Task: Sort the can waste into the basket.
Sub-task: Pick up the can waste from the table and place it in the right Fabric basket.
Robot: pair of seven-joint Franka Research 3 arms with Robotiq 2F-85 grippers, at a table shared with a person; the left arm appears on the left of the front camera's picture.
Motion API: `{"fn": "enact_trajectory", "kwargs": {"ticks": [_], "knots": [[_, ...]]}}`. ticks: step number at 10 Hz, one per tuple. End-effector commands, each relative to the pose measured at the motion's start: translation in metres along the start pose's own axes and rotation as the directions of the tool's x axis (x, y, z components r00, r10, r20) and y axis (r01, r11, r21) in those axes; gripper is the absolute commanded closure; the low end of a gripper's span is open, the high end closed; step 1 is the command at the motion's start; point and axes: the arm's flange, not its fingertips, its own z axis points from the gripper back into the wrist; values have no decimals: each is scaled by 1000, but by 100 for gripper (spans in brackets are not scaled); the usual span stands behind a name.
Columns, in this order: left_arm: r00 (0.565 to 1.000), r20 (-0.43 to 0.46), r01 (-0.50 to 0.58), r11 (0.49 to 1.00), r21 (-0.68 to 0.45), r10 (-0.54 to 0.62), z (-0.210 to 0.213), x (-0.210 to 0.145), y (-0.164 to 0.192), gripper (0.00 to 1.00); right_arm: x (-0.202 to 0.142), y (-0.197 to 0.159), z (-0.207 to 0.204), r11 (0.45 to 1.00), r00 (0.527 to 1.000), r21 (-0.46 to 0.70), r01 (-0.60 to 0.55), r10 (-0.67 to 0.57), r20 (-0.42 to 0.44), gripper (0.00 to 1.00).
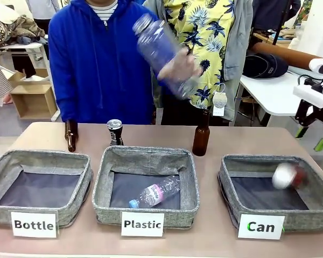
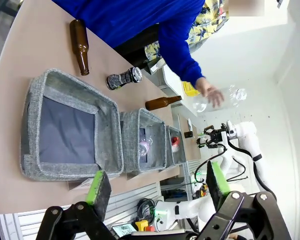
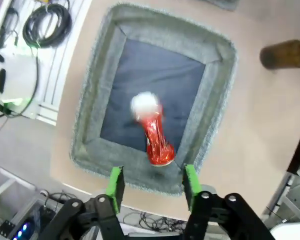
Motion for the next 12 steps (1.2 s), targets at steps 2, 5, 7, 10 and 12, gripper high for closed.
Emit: {"fn": "enact_trajectory", "kwargs": {"ticks": [2,5,7,10,12], "knots": [[1000,6,22,1000,-20,-22,1,1,-1,0,-7,-7,6,999,995,34,15,-19,103,0],[1000,6,22,1000,-20,-22,1,1,-1,0,-11,-13,9,984,957,98,148,-167,239,0],[1000,6,22,1000,-20,-22,1,1,-1,0,-14,-24,16,776,606,311,549,-626,491,0],[1000,6,22,1000,-20,-22,1,1,-1,0,-26,-53,23,62,-565,923,381,-774,285,0],[1000,6,22,1000,-20,-22,1,1,-1,0,-36,-67,6,-92,-659,983,161,-751,37,0]]}}
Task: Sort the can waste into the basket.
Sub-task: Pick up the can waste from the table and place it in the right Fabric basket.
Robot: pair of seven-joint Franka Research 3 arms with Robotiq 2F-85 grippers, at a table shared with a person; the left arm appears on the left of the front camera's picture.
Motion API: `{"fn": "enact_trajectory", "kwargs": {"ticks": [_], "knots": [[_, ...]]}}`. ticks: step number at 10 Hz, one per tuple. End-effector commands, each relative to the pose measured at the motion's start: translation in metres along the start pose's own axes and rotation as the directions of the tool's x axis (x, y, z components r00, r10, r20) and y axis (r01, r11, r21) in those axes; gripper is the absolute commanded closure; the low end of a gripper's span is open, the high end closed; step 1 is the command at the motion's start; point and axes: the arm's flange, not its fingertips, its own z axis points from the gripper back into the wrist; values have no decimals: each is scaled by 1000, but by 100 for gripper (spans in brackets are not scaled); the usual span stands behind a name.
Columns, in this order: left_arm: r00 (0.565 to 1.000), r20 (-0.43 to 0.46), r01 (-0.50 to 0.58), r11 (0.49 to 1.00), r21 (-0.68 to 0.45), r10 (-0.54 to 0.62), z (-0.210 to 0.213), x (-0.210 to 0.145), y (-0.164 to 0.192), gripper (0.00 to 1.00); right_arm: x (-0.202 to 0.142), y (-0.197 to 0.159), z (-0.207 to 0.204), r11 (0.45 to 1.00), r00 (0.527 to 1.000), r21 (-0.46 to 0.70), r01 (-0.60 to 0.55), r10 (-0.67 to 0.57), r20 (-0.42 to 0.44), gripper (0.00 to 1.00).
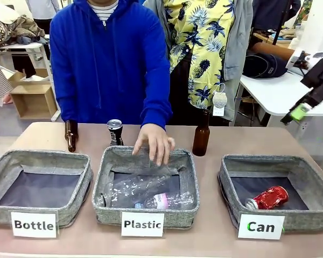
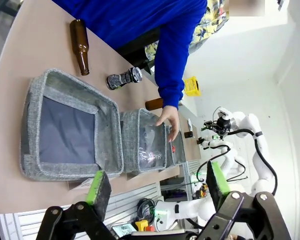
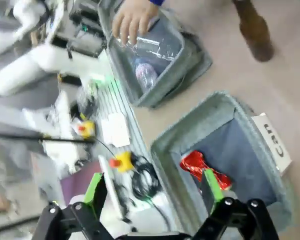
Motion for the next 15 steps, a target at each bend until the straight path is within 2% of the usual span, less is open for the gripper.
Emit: {"fn": "enact_trajectory", "kwargs": {"ticks": [1,3,4,5,15], "knots": [[1000,6,23,1000,-20,-23,1,1,-1,0,11,-15,3,588,374,692,419,-806,458,0],[1000,6,23,1000,-20,-23,1,1,-1,0,8,-34,0,525,327,745,411,-848,417,0],[1000,6,23,1000,-20,-23,1,1,-1,0,11,-43,-1,534,313,740,409,-844,435,0],[1000,6,23,1000,-20,-23,1,1,-1,0,0,-39,-2,897,894,220,383,-420,156,0],[1000,6,23,1000,-20,-23,1,1,-1,0,0,-39,-2,897,894,220,383,-420,156,0]]}}
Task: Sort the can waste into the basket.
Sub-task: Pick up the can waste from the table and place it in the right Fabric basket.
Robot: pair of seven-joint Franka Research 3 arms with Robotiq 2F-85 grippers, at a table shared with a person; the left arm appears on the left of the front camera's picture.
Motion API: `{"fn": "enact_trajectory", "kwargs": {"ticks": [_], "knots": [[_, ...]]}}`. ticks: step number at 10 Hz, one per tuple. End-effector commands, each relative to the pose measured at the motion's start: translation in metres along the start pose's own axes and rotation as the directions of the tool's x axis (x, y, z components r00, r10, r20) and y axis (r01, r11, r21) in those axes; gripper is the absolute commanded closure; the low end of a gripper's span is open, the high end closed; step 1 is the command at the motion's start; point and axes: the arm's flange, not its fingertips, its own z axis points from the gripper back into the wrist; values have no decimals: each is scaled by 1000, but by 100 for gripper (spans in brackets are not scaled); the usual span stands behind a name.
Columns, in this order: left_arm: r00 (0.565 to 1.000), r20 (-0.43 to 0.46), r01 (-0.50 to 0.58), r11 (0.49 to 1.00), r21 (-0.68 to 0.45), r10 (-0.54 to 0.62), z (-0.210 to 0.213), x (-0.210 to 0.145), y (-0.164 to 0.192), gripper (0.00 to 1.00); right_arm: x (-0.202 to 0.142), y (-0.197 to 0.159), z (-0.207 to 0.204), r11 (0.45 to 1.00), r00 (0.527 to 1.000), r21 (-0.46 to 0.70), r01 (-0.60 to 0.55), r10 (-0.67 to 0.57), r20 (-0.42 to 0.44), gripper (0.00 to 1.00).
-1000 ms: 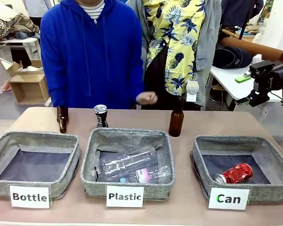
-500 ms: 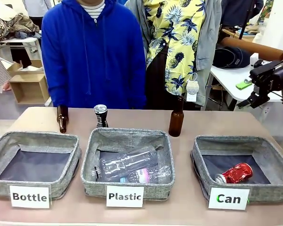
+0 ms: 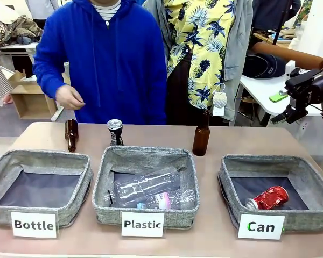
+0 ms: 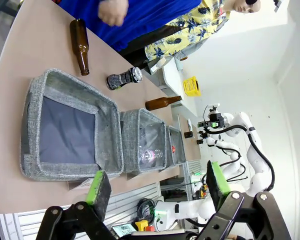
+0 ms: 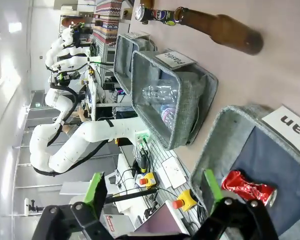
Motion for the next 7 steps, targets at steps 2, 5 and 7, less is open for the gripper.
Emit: {"fn": "enact_trajectory", "kwargs": {"ticks": [2,5,7], "knots": [[1000,5,23,1000,-20,-23,1,1,-1,0,-1,2,3,1000,1000,-2,-15,15,-1,0],[952,-49,305,947,104,-301,-47,2,-44,0,-1,2,3,1000,1000,-2,-15,15,-1,0],[893,-200,444,862,245,-404,-135,39,-65,0,-1,2,3,1000,1000,-2,-15,15,-1,0]]}}
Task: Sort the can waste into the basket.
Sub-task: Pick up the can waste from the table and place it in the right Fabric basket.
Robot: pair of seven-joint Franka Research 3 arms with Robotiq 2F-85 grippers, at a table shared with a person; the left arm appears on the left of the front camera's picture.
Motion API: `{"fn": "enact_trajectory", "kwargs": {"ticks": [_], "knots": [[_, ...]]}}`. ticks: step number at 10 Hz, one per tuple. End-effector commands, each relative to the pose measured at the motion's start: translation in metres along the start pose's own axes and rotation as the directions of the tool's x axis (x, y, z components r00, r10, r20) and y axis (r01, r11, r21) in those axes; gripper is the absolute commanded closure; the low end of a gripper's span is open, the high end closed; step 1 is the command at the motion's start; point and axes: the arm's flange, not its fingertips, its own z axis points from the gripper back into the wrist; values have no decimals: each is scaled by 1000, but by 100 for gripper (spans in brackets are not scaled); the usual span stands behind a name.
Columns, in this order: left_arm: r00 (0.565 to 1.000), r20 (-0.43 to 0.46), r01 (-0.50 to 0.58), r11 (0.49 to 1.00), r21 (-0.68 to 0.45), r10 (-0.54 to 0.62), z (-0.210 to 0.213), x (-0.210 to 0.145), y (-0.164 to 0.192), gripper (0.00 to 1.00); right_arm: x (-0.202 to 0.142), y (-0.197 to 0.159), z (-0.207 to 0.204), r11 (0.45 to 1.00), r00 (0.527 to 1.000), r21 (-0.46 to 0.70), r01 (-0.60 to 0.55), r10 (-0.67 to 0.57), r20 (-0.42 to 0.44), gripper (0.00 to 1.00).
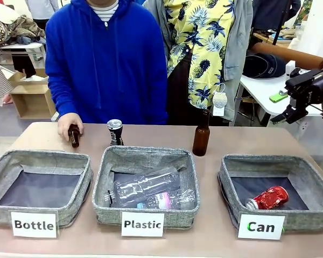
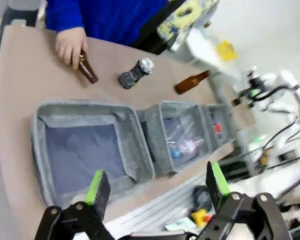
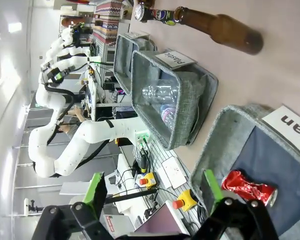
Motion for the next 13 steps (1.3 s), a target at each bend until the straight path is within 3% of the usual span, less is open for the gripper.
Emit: {"fn": "enact_trajectory", "kwargs": {"ticks": [1,3,4,5,6,8,10,13], "knots": [[996,-79,51,991,123,-42,-65,48,10,0,-1,2,2,1000,1000,-3,-16,16,-1,0],[986,-158,-29,994,108,47,-71,69,41,0,-1,2,2,1000,1000,-3,-16,16,-1,0],[983,-162,-85,996,-24,80,-32,66,53,0,-1,2,2,1000,1000,-3,-16,16,-1,0],[995,-23,-95,979,-182,93,41,56,52,0,-1,2,2,1000,1000,-3,-16,16,-1,0],[983,158,-55,975,-217,90,109,41,49,0,-1,2,2,1000,1000,-3,-16,16,-1,0],[939,303,-95,970,-226,162,183,3,72,0,-1,2,2,1000,1000,-3,-16,16,-1,0],[927,322,-87,947,-310,191,200,-28,90,0,-1,2,2,1000,1000,-3,-16,16,-1,0],[932,317,-80,953,-293,176,189,-31,88,0,-1,2,2,1000,1000,-3,-16,16,-1,0]]}}
